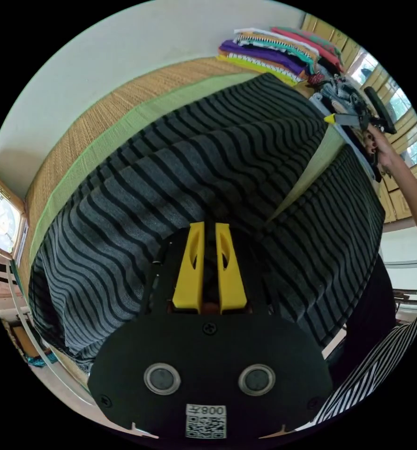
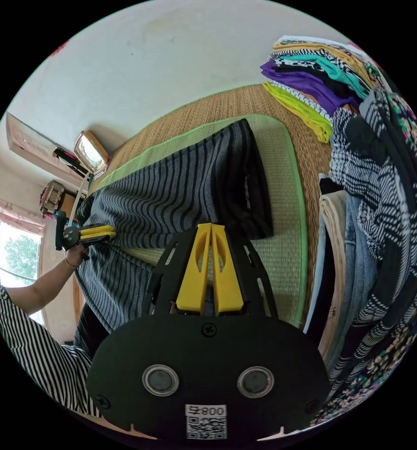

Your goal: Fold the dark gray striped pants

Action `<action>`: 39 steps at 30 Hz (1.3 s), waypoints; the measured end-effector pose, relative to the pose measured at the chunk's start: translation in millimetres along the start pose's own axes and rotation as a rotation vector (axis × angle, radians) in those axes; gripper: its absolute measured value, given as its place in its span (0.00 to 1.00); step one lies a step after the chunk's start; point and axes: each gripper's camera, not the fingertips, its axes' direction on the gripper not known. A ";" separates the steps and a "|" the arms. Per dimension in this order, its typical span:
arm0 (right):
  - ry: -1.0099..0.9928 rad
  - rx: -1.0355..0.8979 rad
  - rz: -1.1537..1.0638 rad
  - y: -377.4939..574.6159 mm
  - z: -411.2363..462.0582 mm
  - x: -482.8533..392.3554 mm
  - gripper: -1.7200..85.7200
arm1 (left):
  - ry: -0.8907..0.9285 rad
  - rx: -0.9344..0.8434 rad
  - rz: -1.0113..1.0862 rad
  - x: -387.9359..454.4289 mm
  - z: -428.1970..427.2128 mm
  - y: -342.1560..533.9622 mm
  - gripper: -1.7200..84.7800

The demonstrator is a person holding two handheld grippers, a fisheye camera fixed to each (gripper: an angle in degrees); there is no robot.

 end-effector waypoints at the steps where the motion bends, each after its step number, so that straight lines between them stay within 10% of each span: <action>1: -0.001 -0.012 0.011 0.8 2.3 3.8 0.02 | 0.026 -0.008 -0.014 -2.8 -1.6 -3.0 0.06; 17: 0.382 0.079 0.030 -0.4 -14.5 12.2 0.04 | 0.128 0.023 -0.051 -1.4 -5.2 -0.5 0.04; 39: 0.136 -0.073 0.040 -20.6 18.0 46.4 0.11 | 0.070 0.018 -0.031 0.8 -2.1 -16.7 0.04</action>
